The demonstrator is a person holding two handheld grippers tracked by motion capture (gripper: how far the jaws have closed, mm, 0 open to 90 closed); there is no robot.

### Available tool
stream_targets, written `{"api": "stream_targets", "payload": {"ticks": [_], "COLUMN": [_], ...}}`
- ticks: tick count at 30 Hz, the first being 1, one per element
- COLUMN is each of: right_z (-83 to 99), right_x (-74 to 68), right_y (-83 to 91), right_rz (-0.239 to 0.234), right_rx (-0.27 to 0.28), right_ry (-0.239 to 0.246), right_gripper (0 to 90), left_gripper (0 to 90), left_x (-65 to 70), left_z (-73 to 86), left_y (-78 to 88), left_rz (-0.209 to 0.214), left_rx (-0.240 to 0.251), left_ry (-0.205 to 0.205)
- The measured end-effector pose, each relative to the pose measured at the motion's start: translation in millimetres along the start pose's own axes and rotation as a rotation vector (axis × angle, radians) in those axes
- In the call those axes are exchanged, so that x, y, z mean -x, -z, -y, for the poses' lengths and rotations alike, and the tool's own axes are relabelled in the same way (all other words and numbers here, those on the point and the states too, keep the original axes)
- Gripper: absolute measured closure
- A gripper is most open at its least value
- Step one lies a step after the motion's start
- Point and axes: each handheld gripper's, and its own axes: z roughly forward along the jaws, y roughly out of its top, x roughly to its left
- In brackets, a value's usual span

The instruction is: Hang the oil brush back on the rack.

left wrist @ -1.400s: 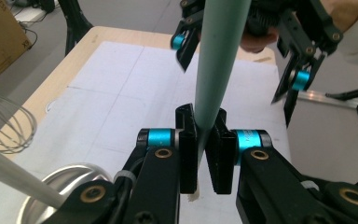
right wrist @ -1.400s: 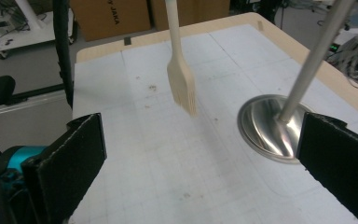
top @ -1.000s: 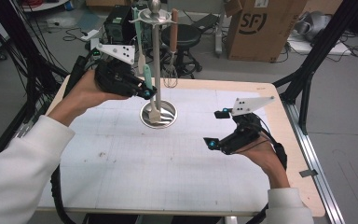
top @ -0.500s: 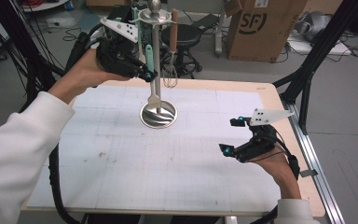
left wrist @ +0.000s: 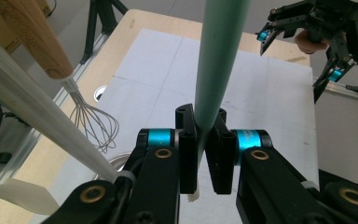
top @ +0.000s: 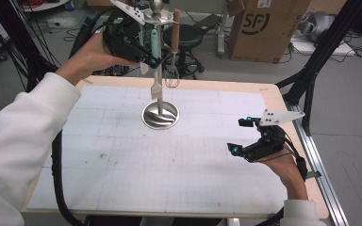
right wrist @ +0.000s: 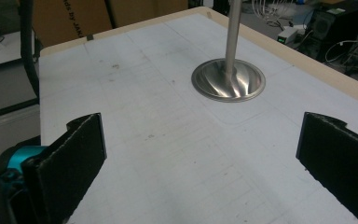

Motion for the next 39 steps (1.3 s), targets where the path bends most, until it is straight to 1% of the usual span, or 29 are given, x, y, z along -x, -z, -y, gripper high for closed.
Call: {"api": "stream_targets", "payload": {"ticks": [2,7,9,12,16,20,21,28,30,33,35,37,39], "right_z": [1.9,3.5,3.5,3.4,3.5,3.9,4.0,5.9,6.3,6.4,6.4,6.4,6.3], "right_x": [2.2,6.7,8.1,9.6,11.3,12.7,12.9,14.5,15.0,15.4,15.6,15.8,15.6], "right_y": [0.9,3.1,3.8,4.0,3.0,2.8,2.9,3.5,3.8,4.0,3.6,2.9,2.4], "right_rz": [-0.001,0.003,0.002,-0.001,-0.001,-0.003,-0.004,-0.003,-0.003,-0.003,-0.004,-0.004,-0.005], "right_rx": [-0.001,0.005,0.005,0.006,0.006,0.007,0.008,0.003,0.001,0.002,0.001,0.001,0.002], "right_ry": [-0.011,-0.014,-0.016,-0.018,-0.014,-0.014,-0.016,-0.018,-0.02,-0.019,-0.02,-0.02,-0.019], "right_gripper": [0.0,0.0,0.0,0.0,0.0,0.0,0.0,0.0,0.0,0.0,0.0,0.0,0.0], "left_gripper": [83.9,83.9,83.9,83.9,84.0,83.9,84.0,83.9,83.9,83.9,84.0,84.0,84.0], "left_x": [-3.2,-8.6,-10.8,-14.1,-16.4,-17.1,-17.8,-21.4,-22.0,-21.8,-21.8,-21.4,-20.8], "left_z": [-1.2,-3.0,-3.3,-2.9,-3.0,-5.9,-6.4,-5.7,-5.4,-4.9,-5.0,-5.0,-5.6], "left_y": [-1.5,-2.1,-1.6,-1.9,-3.3,-3.4,-3.5,-5.0,-4.5,-3.5,-3.2,-3.1,-3.3], "left_rz": [0.003,-0.011,-0.015,-0.02,-0.019,-0.025,-0.031,-0.029,-0.036,-0.035,-0.029,-0.032,-0.048], "left_rx": [-0.004,-0.003,-0.003,-0.015,-0.02,-0.042,-0.041,-0.036,-0.035,-0.036,-0.036,-0.04,-0.042], "left_ry": [0.009,0.026,0.041,0.053,0.06,0.063,0.068,0.071,0.072,0.074,0.082,0.074,0.078]}}
